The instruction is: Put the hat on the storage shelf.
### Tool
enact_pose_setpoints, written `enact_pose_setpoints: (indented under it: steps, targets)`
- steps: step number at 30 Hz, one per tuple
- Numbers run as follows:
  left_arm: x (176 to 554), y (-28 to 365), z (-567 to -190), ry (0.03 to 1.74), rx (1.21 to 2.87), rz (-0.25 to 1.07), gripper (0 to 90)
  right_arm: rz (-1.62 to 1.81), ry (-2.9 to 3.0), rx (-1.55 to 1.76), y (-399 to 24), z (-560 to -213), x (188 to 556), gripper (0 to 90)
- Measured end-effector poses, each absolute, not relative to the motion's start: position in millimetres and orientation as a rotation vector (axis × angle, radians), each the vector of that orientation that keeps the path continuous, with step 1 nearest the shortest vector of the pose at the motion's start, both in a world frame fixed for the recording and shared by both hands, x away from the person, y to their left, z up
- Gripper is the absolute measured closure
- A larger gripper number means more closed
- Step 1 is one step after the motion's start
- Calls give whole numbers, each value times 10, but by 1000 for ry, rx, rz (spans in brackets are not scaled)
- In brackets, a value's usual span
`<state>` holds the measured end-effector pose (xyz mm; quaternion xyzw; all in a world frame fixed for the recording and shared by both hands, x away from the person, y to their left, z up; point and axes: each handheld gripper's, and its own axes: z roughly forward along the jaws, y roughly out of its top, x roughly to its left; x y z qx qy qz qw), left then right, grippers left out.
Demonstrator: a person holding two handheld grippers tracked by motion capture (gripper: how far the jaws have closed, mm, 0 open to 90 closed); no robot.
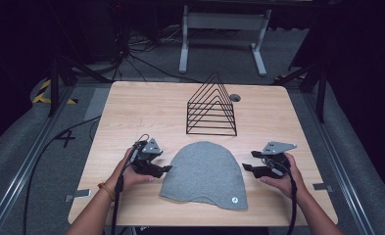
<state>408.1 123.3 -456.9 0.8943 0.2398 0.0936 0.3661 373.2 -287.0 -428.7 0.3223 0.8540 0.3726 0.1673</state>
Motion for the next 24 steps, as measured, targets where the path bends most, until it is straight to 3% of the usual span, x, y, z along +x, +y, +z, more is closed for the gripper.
enact_pose_setpoints:
  steps: [10,15,24]
  targets:
    - [4238,942,-4647,606,2331,283,319,986,2476,919,-2523,-4427,3792,383]
    - [4230,950,-4687,588,2320,204,328,922,2493,936,-2465,-4521,3811,361]
    - [4072,911,-4668,583,2345,180,339,947,2513,991,-2499,-4583,3860,337]
